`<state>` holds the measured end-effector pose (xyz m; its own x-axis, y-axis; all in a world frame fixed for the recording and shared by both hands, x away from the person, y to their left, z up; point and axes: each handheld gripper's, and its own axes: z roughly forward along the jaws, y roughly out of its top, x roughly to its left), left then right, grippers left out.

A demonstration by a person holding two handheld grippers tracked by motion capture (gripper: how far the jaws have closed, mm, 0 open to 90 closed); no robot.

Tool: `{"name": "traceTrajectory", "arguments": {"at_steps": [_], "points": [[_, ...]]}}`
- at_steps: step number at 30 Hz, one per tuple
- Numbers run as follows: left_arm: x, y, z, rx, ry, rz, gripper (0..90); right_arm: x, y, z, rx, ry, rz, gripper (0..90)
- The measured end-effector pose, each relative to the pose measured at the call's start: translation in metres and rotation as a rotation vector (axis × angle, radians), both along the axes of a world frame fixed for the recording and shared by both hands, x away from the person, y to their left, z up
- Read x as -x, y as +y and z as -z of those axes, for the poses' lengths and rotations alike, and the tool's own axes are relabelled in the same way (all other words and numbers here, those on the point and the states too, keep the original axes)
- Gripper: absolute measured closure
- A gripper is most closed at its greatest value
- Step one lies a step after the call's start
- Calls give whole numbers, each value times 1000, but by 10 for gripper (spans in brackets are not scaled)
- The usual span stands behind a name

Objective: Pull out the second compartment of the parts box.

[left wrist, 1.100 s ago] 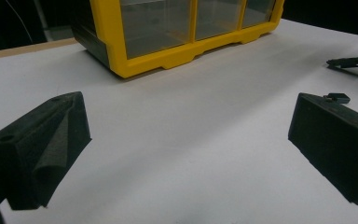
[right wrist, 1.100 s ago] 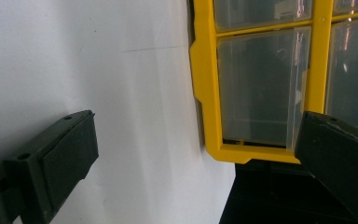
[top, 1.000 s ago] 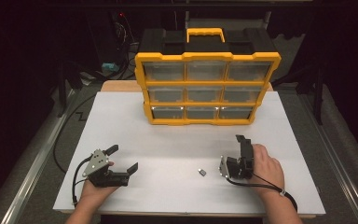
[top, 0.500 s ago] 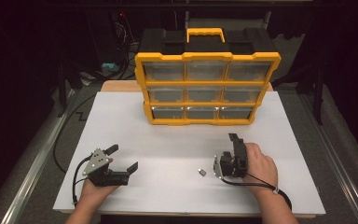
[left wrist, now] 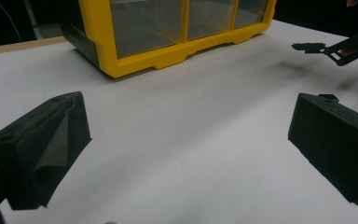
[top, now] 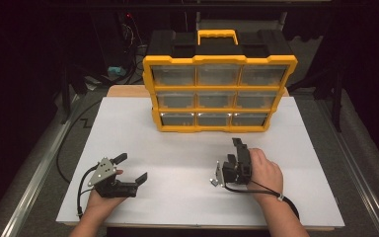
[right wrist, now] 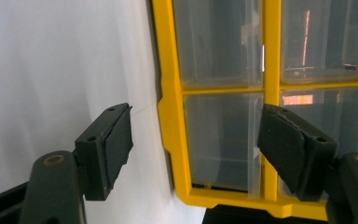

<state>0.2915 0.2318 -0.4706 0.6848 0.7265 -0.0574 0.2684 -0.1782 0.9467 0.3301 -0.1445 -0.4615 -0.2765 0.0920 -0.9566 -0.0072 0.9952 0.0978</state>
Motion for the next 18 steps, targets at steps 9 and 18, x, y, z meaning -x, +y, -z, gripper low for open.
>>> {"name": "traceTrajectory", "arguments": {"at_steps": [9, 18], "points": [[0, 1, -1, 7, -8, 4, 3, -7, 14, -10, -12, -21, -13, 292], [1, 0, -1, 4, -15, 10, 3, -16, 23, -26, -30, -63, -8, 313]]}}
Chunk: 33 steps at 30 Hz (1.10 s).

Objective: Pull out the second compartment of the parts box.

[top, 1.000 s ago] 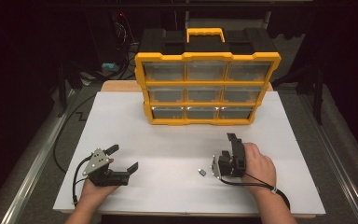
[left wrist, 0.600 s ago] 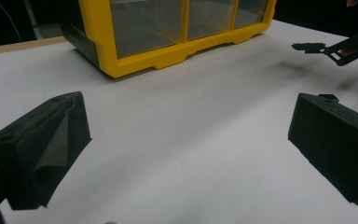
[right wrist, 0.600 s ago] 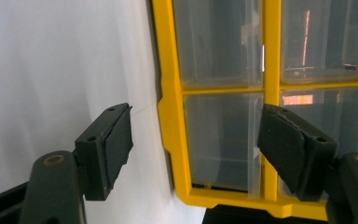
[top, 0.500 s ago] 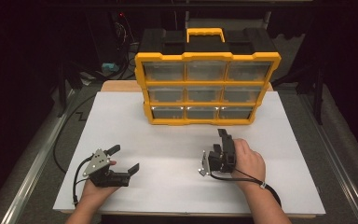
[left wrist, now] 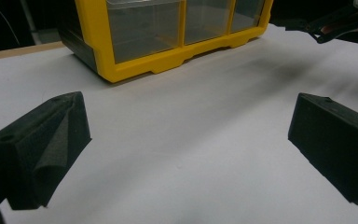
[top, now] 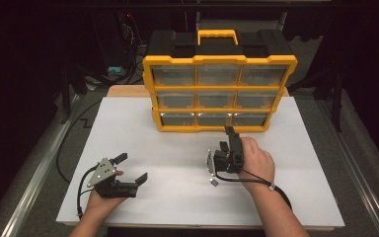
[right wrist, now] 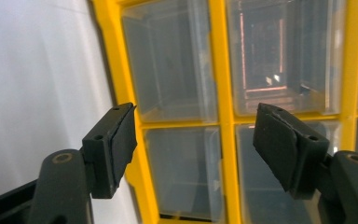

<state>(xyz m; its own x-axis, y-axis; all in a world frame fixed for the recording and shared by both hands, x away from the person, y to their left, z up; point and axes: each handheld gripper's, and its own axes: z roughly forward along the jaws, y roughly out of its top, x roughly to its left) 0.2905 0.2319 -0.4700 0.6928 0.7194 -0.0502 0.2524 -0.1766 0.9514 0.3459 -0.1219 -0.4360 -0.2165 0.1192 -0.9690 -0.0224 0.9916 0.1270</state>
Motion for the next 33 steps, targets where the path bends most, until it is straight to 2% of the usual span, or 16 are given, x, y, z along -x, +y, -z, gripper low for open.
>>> {"name": "traceTrajectory", "arguments": {"at_steps": [6, 16, 33], "points": [[0, 0, 0, 8, -3, -3, 3, -4, 2, -12, 1, -29, -5, 330], [0, -1, 0, -3, -5, 5, 3, -9, 8, -31, -20, -66, -14, 355], [1, -1, -1, 4, -22, 8, 3, -20, 16, -72, -39, -150, -13, 415]]}}
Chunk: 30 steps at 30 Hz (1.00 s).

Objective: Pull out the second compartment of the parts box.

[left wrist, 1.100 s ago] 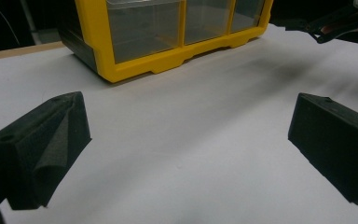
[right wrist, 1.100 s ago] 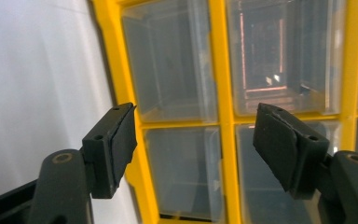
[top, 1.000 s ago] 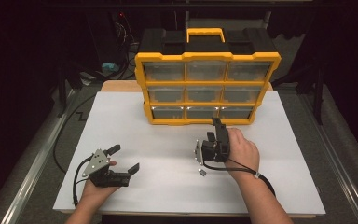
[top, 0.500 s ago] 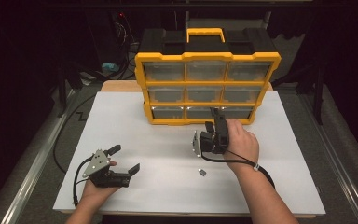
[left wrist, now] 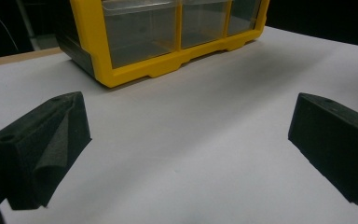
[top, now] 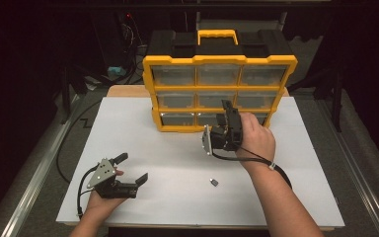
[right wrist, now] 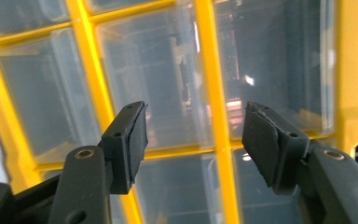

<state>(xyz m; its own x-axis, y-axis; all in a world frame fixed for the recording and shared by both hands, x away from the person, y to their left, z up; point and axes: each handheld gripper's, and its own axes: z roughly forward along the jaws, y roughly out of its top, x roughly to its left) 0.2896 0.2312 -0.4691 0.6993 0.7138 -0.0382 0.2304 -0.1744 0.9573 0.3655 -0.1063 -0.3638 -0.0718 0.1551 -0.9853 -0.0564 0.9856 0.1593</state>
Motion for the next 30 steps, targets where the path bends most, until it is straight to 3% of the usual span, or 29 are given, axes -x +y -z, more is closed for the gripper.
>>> {"name": "traceTrajectory", "arguments": {"at_steps": [30], "points": [[3, -1, -1, -1, -11, 15, 3, -29, 14, -57, 3, -94, 7, 556]]}}
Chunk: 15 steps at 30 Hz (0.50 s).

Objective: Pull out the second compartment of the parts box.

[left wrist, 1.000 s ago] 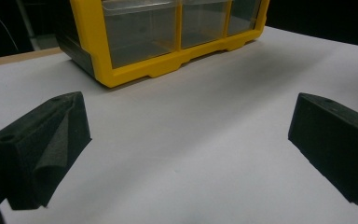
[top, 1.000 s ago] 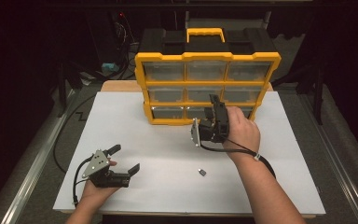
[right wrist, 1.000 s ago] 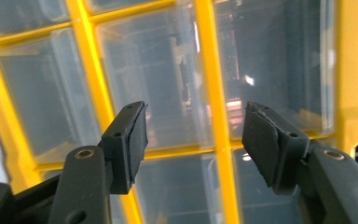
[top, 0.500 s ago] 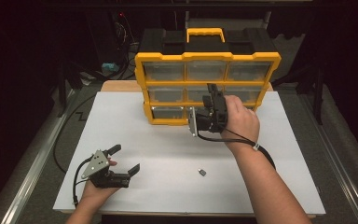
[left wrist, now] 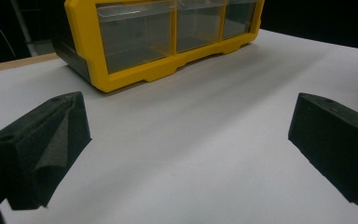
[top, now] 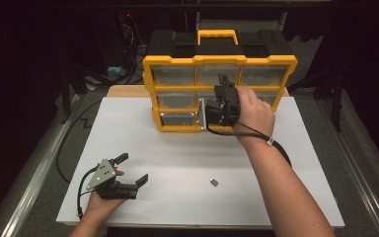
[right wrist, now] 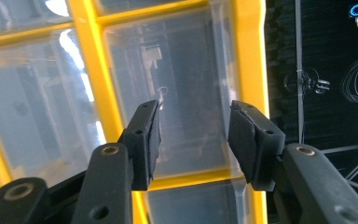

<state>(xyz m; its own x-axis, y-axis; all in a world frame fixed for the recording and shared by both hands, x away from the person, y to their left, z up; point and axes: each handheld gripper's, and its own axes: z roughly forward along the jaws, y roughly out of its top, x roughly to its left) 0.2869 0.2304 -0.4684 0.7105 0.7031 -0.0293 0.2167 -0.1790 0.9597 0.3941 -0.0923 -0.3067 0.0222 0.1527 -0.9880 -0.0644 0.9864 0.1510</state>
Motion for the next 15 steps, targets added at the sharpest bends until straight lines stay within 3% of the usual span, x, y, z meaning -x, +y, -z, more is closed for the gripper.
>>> {"name": "traceTrajectory", "arguments": {"at_steps": [15], "points": [[0, 0, 0, 2, 1, 2, 3, -20, 2, -16, 41, -29, 30, 696]]}}
